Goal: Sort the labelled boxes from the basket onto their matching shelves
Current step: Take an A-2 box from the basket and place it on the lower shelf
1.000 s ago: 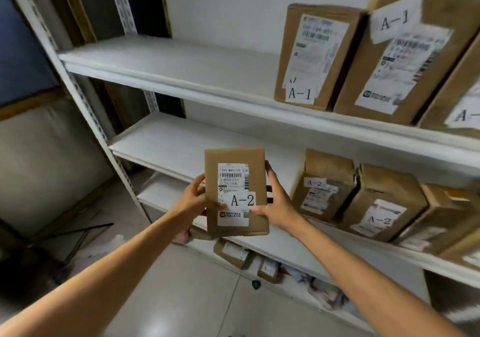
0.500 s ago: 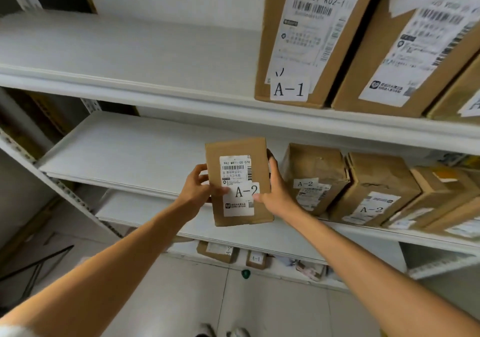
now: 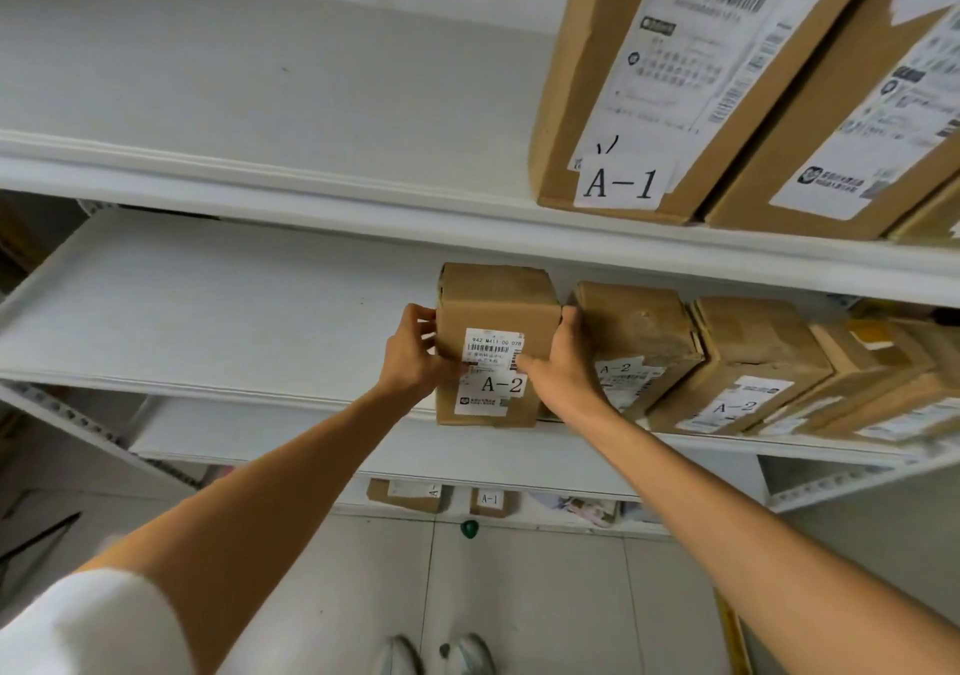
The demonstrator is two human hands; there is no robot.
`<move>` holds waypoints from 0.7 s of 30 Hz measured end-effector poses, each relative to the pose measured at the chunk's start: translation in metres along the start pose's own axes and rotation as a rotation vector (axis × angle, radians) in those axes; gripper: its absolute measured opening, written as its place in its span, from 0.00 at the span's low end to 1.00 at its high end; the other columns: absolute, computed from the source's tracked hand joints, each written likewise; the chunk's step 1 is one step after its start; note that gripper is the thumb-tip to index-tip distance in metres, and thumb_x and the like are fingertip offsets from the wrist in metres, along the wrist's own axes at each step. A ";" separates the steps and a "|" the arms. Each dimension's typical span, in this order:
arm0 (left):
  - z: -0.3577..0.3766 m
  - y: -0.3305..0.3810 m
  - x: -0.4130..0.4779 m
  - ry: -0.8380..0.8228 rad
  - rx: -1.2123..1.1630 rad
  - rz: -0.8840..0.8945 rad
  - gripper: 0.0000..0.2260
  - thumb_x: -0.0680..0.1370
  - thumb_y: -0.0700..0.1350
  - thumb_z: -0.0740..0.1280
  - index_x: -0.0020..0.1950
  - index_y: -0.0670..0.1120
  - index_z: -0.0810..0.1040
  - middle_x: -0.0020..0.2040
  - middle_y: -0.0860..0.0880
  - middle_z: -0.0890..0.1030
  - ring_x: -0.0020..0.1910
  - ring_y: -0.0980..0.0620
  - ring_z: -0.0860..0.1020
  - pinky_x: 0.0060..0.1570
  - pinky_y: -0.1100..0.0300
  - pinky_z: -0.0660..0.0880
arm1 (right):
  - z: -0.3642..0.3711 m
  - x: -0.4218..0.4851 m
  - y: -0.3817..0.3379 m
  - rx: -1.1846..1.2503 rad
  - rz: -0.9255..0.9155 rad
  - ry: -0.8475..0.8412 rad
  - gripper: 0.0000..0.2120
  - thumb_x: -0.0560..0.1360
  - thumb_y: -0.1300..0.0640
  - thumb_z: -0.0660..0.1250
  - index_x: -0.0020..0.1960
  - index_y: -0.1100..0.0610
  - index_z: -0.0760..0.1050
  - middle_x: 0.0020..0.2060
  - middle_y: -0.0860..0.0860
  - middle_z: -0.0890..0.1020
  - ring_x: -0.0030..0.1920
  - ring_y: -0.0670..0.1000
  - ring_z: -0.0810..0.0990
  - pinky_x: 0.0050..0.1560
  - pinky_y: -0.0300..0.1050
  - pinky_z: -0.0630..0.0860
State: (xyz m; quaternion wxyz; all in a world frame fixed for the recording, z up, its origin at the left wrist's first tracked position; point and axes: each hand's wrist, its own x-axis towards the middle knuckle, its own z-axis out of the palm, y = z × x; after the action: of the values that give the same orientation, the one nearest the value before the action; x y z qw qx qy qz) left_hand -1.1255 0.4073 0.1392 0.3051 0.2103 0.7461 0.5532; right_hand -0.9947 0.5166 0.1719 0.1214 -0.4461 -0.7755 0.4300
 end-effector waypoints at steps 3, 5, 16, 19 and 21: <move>0.005 -0.004 0.005 0.020 0.013 0.022 0.25 0.67 0.32 0.76 0.55 0.43 0.66 0.60 0.45 0.77 0.57 0.45 0.77 0.46 0.50 0.81 | -0.010 -0.010 -0.007 -0.018 -0.057 0.010 0.36 0.72 0.67 0.69 0.74 0.56 0.55 0.68 0.56 0.66 0.67 0.55 0.69 0.62 0.45 0.73; 0.009 -0.004 0.008 0.010 0.044 0.036 0.24 0.68 0.31 0.75 0.54 0.43 0.65 0.61 0.44 0.76 0.58 0.45 0.76 0.49 0.45 0.80 | -0.013 -0.017 -0.012 -0.132 -0.123 0.034 0.31 0.73 0.66 0.68 0.71 0.53 0.60 0.70 0.54 0.62 0.67 0.56 0.69 0.62 0.48 0.74; 0.019 -0.011 0.012 -0.051 0.118 0.031 0.31 0.67 0.33 0.76 0.63 0.43 0.63 0.62 0.43 0.74 0.57 0.46 0.76 0.48 0.56 0.78 | 0.003 -0.015 -0.028 -0.692 -0.371 0.000 0.26 0.75 0.55 0.67 0.69 0.57 0.62 0.66 0.56 0.62 0.67 0.56 0.60 0.66 0.49 0.63; 0.013 -0.011 0.001 -0.032 0.115 -0.079 0.35 0.68 0.35 0.76 0.68 0.42 0.61 0.65 0.42 0.71 0.60 0.45 0.73 0.57 0.50 0.76 | 0.011 -0.015 -0.022 -0.675 -0.488 -0.006 0.24 0.73 0.58 0.68 0.66 0.59 0.65 0.64 0.58 0.63 0.65 0.57 0.62 0.64 0.49 0.67; -0.001 -0.011 -0.011 -0.020 0.163 -0.083 0.34 0.68 0.35 0.76 0.69 0.41 0.63 0.63 0.42 0.72 0.58 0.46 0.74 0.55 0.54 0.76 | 0.018 -0.018 -0.020 -0.661 -0.667 -0.032 0.23 0.69 0.63 0.68 0.63 0.62 0.69 0.61 0.60 0.68 0.61 0.58 0.66 0.61 0.51 0.71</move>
State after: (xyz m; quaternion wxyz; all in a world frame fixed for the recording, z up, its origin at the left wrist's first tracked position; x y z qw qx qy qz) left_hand -1.1176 0.3965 0.1312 0.3168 0.2089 0.7936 0.4755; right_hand -1.0066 0.4871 0.1799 0.0926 -0.1805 -0.9736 0.1043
